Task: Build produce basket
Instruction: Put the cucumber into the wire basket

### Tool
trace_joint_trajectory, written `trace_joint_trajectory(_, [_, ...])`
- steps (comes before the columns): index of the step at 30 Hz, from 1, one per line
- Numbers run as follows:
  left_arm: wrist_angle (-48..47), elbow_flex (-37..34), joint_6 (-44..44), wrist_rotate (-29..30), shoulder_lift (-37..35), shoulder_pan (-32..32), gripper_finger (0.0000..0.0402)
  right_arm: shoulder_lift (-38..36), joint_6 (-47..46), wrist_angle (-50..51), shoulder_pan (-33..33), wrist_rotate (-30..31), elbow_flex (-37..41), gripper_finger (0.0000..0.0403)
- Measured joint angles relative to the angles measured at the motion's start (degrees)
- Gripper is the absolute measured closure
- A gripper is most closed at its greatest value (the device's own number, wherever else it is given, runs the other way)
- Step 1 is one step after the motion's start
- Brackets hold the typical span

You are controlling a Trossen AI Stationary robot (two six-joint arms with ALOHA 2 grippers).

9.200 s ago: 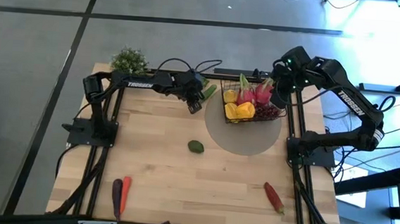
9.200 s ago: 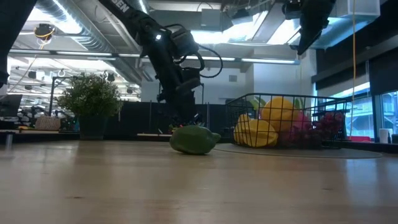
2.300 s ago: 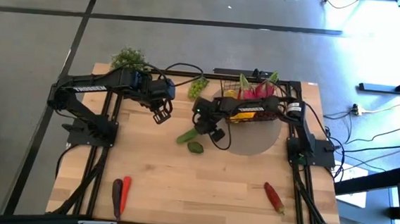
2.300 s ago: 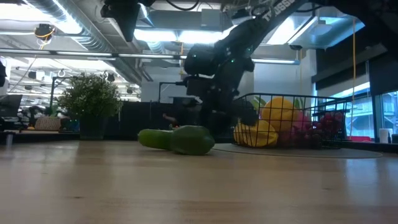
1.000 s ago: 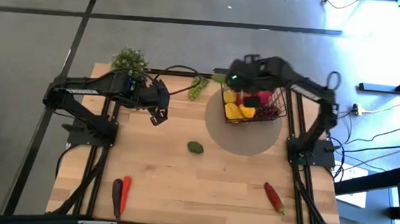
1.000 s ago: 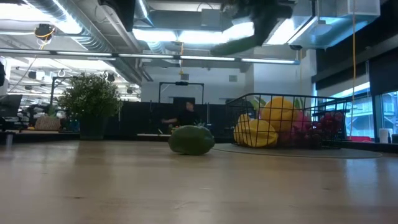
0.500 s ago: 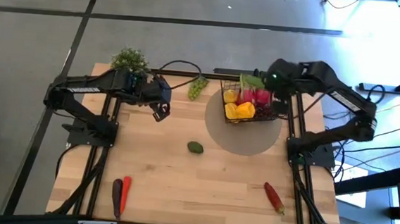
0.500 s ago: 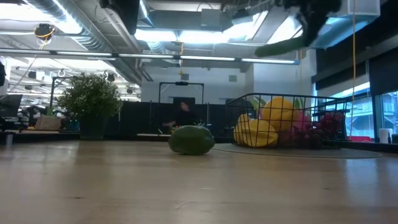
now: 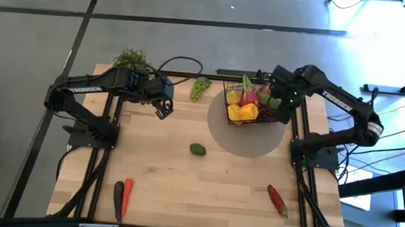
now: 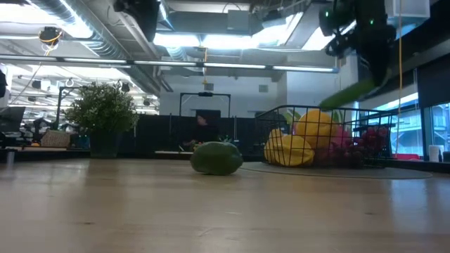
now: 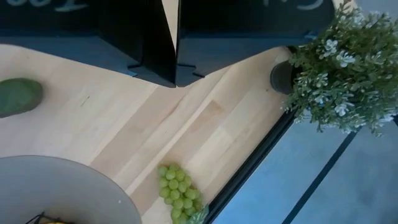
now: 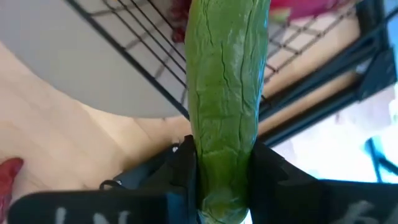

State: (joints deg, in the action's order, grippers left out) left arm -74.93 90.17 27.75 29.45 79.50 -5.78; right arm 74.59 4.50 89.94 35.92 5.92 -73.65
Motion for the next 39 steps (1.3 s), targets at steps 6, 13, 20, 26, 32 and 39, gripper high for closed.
trace_joint_trajectory(6, [1.57,0.02,-0.98,-0.51,0.00,0.23,0.0401,3.18,0.74,0.02,4.67,0.28,2.54,0.0325])
trace_joint_trajectory(13, [1.68,0.00,-1.17,-0.56,0.00,0.31,0.0401,7.27,4.46,0.04,5.92,-1.54,4.10,0.0326])
trace_joint_trajectory(20, [1.69,0.02,-1.17,-0.57,0.00,0.31,0.0401,10.78,8.34,0.05,5.92,-1.60,4.11,0.0326])
trace_joint_trajectory(26, [1.70,0.02,-1.16,-0.59,0.00,0.31,0.0401,13.84,11.06,0.10,5.92,-1.52,4.11,0.0325])
trace_joint_trajectory(32, [1.70,0.02,-1.07,-0.57,0.00,0.31,0.0401,15.59,11.03,0.10,5.92,-1.27,4.10,0.0258])
trace_joint_trajectory(39, [1.70,0.02,-1.01,-0.57,0.00,0.31,0.0401,15.65,11.05,-1.04,5.90,-0.09,4.09,0.0183])
